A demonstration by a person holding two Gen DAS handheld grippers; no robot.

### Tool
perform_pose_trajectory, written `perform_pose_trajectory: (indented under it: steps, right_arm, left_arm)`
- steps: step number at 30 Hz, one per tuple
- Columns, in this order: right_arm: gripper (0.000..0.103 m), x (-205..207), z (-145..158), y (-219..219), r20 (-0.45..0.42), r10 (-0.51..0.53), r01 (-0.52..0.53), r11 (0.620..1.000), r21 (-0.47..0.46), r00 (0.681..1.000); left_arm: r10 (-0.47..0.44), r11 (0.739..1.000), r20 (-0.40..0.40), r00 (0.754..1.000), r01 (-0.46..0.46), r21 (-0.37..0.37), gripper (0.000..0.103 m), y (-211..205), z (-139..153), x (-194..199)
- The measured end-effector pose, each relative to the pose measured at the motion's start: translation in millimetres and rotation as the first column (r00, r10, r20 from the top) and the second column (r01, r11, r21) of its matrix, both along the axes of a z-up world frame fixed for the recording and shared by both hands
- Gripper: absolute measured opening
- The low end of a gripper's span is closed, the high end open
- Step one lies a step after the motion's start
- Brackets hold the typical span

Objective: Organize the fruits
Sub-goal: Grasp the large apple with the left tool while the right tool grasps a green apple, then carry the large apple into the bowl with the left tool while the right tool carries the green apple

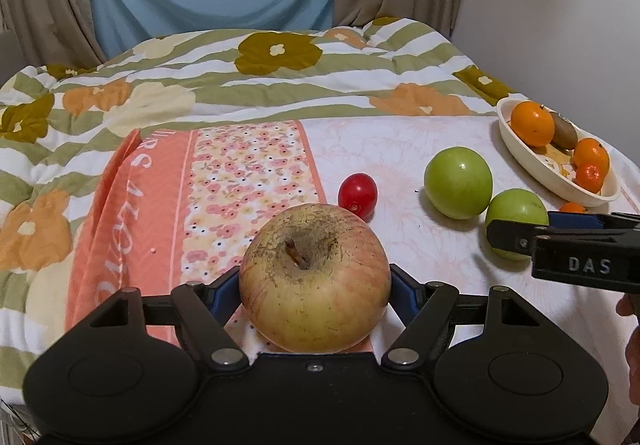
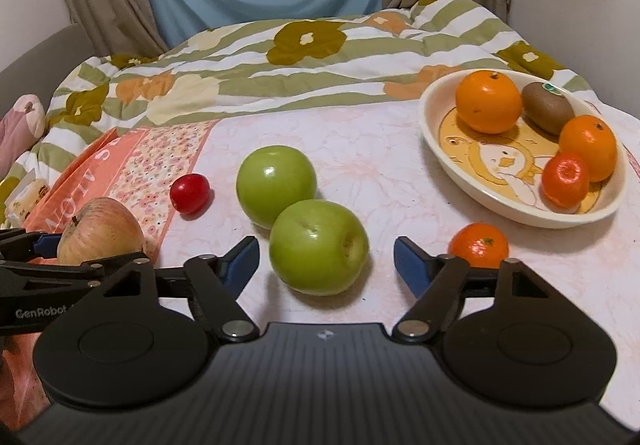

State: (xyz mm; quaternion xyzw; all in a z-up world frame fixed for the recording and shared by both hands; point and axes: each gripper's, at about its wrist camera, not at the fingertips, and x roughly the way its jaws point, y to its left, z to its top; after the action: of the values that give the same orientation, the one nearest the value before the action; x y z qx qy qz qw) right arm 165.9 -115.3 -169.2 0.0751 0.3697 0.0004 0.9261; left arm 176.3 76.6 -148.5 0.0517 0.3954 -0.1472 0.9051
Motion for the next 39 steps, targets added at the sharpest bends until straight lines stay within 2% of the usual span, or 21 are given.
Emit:
perform_pose_trajectory:
  steps: [12,15,23,31,39]
  right_arm:
    - [0.079,4.4,-3.1,1.3,0.004,0.0,0.0,1.0,0.004,1.0]
    - [0.071,5.5,-4.9,0.6,0.001,0.002,-0.002,1.0,0.014,1.0]
    - [0.071,-5.0,-0.5,-0.5,0.0,0.016,-0.016,1.0,0.01,1.0]
    - [0.071,-25.5,21.2,-12.0,0.014,0.014,-0.014,1.0,0.019,1.0]
    - [0.071,-44.4,56.6,-36.8,0.021,0.028,-0.028,0.999,0.018,0.999]
  left_arm:
    - [0.007,1.0,0.02,1.0,-0.007,0.012,0.078,3.2,2.5,-13.8]
    - [0.008,1.0,0.021,1.0,-0.008,0.015,0.078,3.7,2.4,-16.4]
    - [0.016,1.0,0.039,0.999,-0.017,0.015,0.078,2.3,11.5,-26.2]
    - [0.025,0.999,0.069,0.997,-0.026,0.02,0.078,-5.4,32.4,-38.0]
    - [0.033,0.999,0.08,0.996,-0.034,0.01,0.078,-24.0,64.3,-51.3]
